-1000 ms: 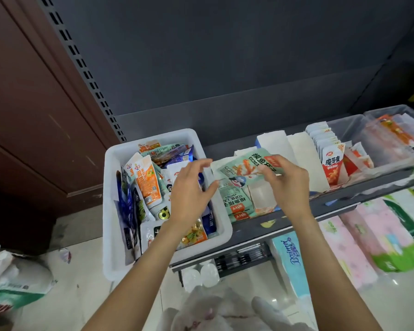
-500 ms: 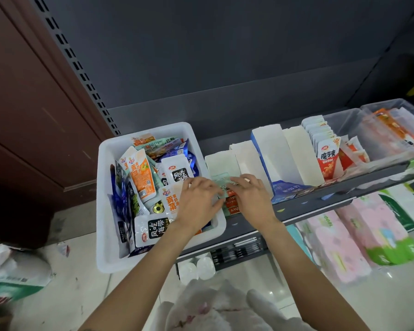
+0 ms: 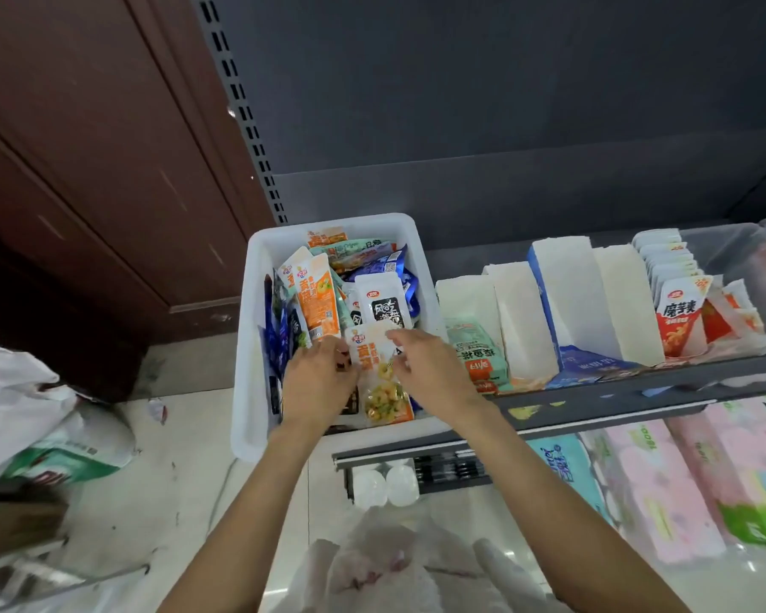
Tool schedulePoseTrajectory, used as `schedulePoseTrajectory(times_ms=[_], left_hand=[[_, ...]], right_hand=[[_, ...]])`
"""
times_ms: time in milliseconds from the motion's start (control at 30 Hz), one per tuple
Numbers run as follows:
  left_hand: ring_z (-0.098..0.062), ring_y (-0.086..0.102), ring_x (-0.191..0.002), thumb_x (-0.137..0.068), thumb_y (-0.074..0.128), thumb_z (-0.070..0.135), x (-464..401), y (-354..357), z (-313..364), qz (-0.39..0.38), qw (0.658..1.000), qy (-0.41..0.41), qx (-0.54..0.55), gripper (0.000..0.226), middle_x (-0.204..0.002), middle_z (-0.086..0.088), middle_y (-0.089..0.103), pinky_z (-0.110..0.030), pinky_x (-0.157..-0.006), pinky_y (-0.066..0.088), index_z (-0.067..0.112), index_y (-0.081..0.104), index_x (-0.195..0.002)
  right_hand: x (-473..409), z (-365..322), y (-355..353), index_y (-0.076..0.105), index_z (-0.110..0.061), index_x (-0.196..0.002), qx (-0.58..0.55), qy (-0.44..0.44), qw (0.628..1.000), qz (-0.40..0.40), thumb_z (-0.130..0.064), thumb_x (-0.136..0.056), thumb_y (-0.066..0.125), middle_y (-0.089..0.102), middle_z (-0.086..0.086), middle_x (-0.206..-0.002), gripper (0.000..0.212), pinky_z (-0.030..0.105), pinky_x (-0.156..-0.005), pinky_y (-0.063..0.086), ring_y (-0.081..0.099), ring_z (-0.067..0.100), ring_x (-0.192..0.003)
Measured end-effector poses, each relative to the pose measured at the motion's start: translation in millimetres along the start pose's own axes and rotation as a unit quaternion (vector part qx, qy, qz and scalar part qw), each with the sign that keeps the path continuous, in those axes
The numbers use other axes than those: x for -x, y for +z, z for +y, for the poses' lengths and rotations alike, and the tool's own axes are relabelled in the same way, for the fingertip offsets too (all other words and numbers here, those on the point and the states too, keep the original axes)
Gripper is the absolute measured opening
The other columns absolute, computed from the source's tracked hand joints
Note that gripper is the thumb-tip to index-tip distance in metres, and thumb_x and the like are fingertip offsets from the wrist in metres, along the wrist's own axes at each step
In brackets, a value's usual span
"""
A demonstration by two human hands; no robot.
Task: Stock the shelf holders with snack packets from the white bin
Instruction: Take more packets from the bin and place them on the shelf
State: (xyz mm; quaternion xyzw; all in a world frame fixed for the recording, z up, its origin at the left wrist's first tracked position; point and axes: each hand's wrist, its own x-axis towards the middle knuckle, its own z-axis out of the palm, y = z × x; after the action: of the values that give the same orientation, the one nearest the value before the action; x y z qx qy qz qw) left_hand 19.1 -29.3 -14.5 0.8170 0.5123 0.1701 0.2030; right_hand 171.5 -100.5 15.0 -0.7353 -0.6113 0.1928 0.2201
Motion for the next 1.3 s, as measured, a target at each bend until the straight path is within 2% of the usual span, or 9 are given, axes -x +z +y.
schedulePoseTrajectory(times_ms=[200, 400, 500, 600, 700, 800, 967, 1133, 1300], left_hand=[[-0.027, 0.06, -0.095, -0.085, 0.06, 0.034, 1.2, 15.3, -8.6, -0.057, 0.997, -0.012, -0.053, 0.033, -0.1, -0.008, 0.068, -0.038, -0.078, 0.05, 0.011, 0.062, -0.109], [-0.019, 0.064, -0.085, -0.082, 0.065, 0.03, -2.4, 20.1, -3.8, -0.023, 0.995, -0.068, 0.07, 0.026, -0.094, 0.001, 0.07, -0.035, -0.068, 0.055, 0.016, 0.064, -0.104], [-0.003, 0.061, -0.083, -0.081, 0.071, 0.025, 1.0, 3.9, 6.3, 0.005, 0.977, -0.051, 0.207, 0.03, -0.094, 0.01, 0.066, -0.025, -0.071, 0.052, 0.021, 0.059, -0.108], [0.004, 0.062, -0.08, -0.082, 0.071, 0.015, 2.8, -18.9, 19.3, -0.105, 0.927, -0.024, 0.36, 0.043, -0.093, 0.016, 0.06, -0.018, -0.071, 0.052, 0.036, 0.05, -0.113], [-0.007, 0.062, -0.086, -0.081, 0.07, 0.007, -0.8, -34.6, 31.4, -0.186, 0.931, 0.038, 0.312, 0.05, -0.097, 0.012, 0.063, -0.02, -0.076, 0.051, 0.04, 0.051, -0.112], [-0.003, 0.057, -0.091, -0.08, 0.071, 0.011, -9.2, -38.7, 58.9, -0.159, 0.955, 0.183, 0.172, 0.036, -0.107, 0.007, 0.066, -0.021, -0.081, 0.048, 0.02, 0.065, -0.114], [-0.012, 0.065, -0.084, -0.082, 0.068, 0.02, -19.2, -16.4, 128.5, -0.08, 0.917, 0.363, 0.148, 0.022, -0.098, 0.004, 0.07, -0.032, -0.071, 0.054, 0.018, 0.071, -0.103], [-0.009, 0.065, -0.085, -0.083, 0.061, 0.016, -30.5, 31.1, 174.1, -0.052, 0.908, 0.35, 0.224, 0.018, -0.094, 0.01, 0.071, -0.034, -0.072, 0.054, 0.024, 0.073, -0.095], [-0.011, 0.06, -0.09, -0.084, 0.068, 0.014, -34.7, 74.2, 171.1, -0.022, 0.93, 0.304, 0.206, 0.017, -0.097, 0.012, 0.071, -0.026, -0.077, 0.046, 0.027, 0.074, -0.093]], right_hand=[[-19.9, -7.9, 41.9, 0.009, -0.017, -0.148, 0.072, 0.099, 0.991, -0.056, -0.03, -0.091, 0.059, 0.037, 0.02, -0.129, 0.076, 0.039, -0.089, 0.044, 0.042, 0.036, -0.118], [-22.5, 0.3, 45.6, 0.008, -0.025, -0.148, -0.062, 0.119, 0.991, 0.002, -0.026, -0.084, 0.07, 0.043, 0.013, -0.132, 0.09, 0.041, -0.093, 0.046, 0.049, 0.03, -0.118], [-13.4, -6.2, 32.1, 0.018, -0.026, -0.146, -0.145, 0.102, 0.981, 0.083, -0.019, -0.084, 0.069, 0.052, 0.003, -0.134, 0.08, 0.031, -0.085, 0.051, 0.059, 0.023, -0.111], [2.3, -11.8, 9.7, 0.031, -0.024, -0.133, -0.248, 0.113, 0.949, 0.157, -0.016, -0.084, 0.069, 0.059, 0.002, -0.124, 0.063, 0.027, -0.078, 0.055, 0.062, 0.018, -0.103], [22.8, -4.3, -22.9, 0.038, -0.024, -0.112, -0.326, 0.148, 0.92, 0.162, -0.016, -0.083, 0.071, 0.062, 0.001, -0.112, 0.045, 0.027, -0.072, 0.057, 0.064, 0.012, -0.092], [54.7, 13.6, -64.2, 0.047, -0.024, -0.095, -0.249, 0.161, 0.942, 0.156, -0.024, -0.082, 0.072, 0.066, -0.007, -0.098, 0.028, 0.021, -0.064, 0.055, 0.064, 0.007, -0.079], [109.1, 38.4, -107.7, 0.056, -0.018, -0.083, -0.128, 0.095, 0.943, 0.291, -0.015, -0.086, 0.067, 0.063, -0.015, -0.071, 0.012, 0.01, -0.057, 0.042, 0.056, -0.003, -0.061], [121.6, 75.0, -100.7, 0.071, -0.012, -0.099, -0.027, 0.097, 0.908, 0.408, -0.002, -0.089, 0.059, 0.071, -0.002, -0.093, 0.018, 0.018, -0.07, 0.047, 0.061, 0.007, -0.077], [115.2, 104.5, -88.5, 0.072, -0.015, -0.105, -0.026, 0.114, 0.92, 0.375, 0.0, -0.091, 0.056, 0.073, -0.001, -0.093, 0.026, 0.001, -0.066, 0.036, 0.053, -0.003, -0.074]])
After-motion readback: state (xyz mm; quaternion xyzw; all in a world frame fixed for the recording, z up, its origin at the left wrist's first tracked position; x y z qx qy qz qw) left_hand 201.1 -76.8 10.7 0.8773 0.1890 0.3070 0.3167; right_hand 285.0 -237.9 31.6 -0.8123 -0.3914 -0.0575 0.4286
